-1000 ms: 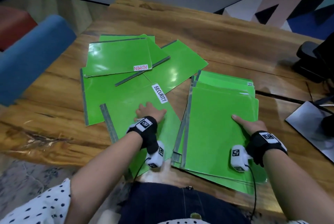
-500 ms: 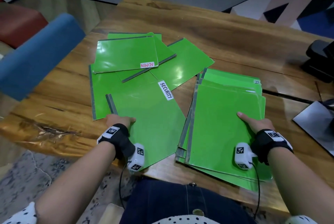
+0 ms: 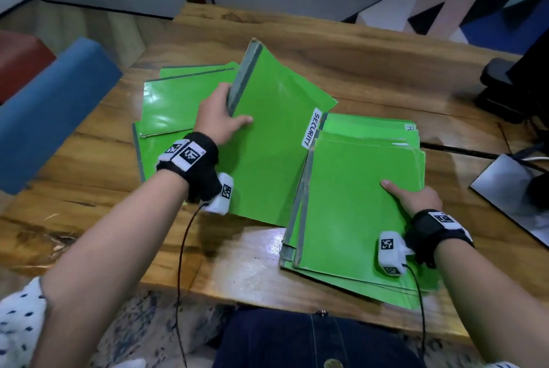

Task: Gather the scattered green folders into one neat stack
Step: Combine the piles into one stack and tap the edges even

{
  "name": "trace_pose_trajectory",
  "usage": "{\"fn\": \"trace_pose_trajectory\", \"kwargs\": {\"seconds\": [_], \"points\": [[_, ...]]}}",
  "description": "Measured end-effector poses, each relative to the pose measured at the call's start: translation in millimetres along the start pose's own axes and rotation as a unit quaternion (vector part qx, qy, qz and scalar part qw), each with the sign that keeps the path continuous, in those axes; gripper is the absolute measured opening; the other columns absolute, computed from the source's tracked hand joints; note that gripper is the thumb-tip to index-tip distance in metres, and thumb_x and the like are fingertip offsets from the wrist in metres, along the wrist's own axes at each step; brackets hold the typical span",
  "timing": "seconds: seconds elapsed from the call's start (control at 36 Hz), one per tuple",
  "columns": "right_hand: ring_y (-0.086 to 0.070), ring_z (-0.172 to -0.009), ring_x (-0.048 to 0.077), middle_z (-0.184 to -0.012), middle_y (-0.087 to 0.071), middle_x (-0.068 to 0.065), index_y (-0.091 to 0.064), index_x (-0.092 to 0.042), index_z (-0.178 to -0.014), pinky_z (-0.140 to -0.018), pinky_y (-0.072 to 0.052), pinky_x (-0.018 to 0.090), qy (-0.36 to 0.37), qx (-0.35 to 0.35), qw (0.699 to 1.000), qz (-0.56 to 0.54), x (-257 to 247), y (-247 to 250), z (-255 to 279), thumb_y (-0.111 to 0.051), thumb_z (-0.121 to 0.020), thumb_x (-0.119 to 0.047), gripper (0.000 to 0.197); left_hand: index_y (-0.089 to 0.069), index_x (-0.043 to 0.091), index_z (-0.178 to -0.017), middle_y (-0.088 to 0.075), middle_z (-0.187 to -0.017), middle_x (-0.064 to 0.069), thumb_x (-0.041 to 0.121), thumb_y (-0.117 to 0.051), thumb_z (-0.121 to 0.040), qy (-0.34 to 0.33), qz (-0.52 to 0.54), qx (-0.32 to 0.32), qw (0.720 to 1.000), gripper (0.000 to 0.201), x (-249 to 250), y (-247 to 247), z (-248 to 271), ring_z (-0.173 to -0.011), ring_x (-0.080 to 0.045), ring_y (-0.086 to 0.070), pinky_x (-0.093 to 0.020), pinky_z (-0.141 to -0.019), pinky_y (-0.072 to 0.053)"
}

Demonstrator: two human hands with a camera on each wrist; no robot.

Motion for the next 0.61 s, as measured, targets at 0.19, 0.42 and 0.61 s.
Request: {"fn": "trace_pose_trajectory", "kwargs": {"seconds": [0.19, 0.42, 0.61], "points": [[-0.062, -0.101, 0.036, -0.112, -0.064, 0.022, -0.059, 0.002, -0.11, -0.083, -0.052, 0.039, 0.017, -0.008, 1.0, 0.018, -5, 7, -7, -0.077, -0.062, -0.06, 0.08, -0.056, 0.007, -0.094, -0.049, -0.074, 0.003, 0.025, -0.073, -0.08, -0.021, 0.134, 0.02, 0.991, 0.028, 28, 19, -68, -0.072, -0.011, -0.044, -0.024, -0.06, -0.045], [-0.059, -0.104, 0.036, -0.12, -0.06, 0.022, -0.055, 0.003, -0.107, -0.084, -0.047, 0.038, -0.018, -0.015, 1.0, 0.014, 14, 15, -38, -0.075, -0.066, -0.059, 0.077, -0.062, 0.003, -0.108, -0.063, -0.1, -0.01, 0.025, -0.07, -0.083, 0.149, 0.213, -0.001, 0.965, 0.034, -7, -53, -97, -0.092, -0.024, -0.061, -0.034, -0.085, -0.049], [-0.063, -0.101, 0.035, -0.118, -0.063, 0.021, -0.059, 0.001, -0.118, -0.094, -0.049, 0.046, -0.037, -0.021, 0.998, -0.036, 40, 13, -68, -0.08, -0.058, -0.059, 0.087, -0.035, -0.001, -0.139, -0.047, -0.137, -0.021, 0.037, -0.054, -0.093, 0.195, 0.018, -0.134, 0.971, 0.063, -39, -128, -87, -0.123, -0.033, -0.049, -0.038, -0.099, -0.041]]}}
Point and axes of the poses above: each hand's wrist, its own z-axis away from the middle knuckle, its own y-axis out of the back of the hand, x = y × z, the point moved 2 cm from there along -z, towards the middle knuckle
